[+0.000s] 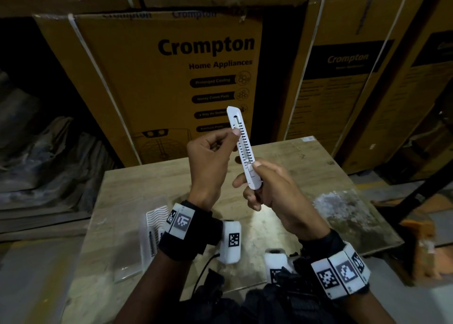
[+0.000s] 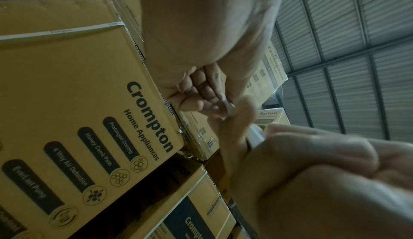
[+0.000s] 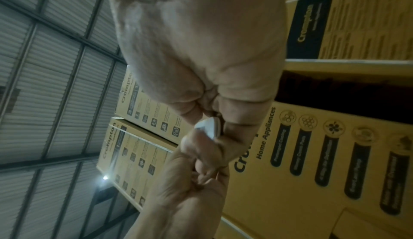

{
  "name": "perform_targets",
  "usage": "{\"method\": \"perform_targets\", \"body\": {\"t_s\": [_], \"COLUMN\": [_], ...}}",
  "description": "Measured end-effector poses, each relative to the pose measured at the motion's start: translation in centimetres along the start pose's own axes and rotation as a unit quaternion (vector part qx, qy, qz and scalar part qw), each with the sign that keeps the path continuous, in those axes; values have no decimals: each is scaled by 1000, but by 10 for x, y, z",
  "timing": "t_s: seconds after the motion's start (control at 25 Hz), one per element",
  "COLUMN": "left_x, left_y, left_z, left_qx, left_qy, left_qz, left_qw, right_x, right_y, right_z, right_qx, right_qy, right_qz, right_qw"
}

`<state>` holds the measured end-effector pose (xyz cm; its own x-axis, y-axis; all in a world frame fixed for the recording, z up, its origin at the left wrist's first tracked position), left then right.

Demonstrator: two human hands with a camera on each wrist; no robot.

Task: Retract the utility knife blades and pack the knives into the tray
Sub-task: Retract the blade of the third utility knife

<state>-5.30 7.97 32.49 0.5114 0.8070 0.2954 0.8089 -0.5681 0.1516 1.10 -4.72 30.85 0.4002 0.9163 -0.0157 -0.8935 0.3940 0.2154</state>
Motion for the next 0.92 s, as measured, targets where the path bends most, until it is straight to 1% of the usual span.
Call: {"method": "perform_targets", "body": {"t_s": [0.12,0.28,0.4,0.48,0.56,0.6,0.76,0.92], "left_x": [-4,-8,-10,-9,-8,-8,-10,-7], "left_y": [-4,-4,-3,-3,-2,-1,4,6], "left_z": [-2,2,4,3,4,4,4,5], "left_qx": [-7,-1,6,8,11,14,19,27], "left_qy": [-5,-21,-37,-47,-57,-60,-61,-67], "left_qz": [-10,0,12,16,22,25,28,15], "left_qw": [1000,1000,999,999,998,998,998,997], "right_x": [-7,-16,-22,-22,-24,-25,-26,-20], "right_y": [-1,1,-3,-13,-21,-23,-21,-29], "right_z": [-3,-6,-4,0,3,5,6,8], "right_qx": [-24,-44,-110,-195,-255,-272,-337,-370], "right_qy": [-20,-43,-44,-66,-87,-97,-140,-171], "right_qz": [-22,-33,-33,-48,-71,-74,-42,-40], "right_qw": [999,998,992,978,960,955,930,912]}}
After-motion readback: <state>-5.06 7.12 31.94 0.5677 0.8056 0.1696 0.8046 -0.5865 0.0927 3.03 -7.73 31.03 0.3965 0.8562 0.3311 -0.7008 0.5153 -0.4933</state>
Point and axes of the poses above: each hand's wrist, its own x-axis towards the middle knuckle, its own y-axis out of the palm, z = x × y, the point moved 4 cm from there along x, towards the middle knuckle, and after that the axes turned 5 degrees about z, right-handed, at the moved point
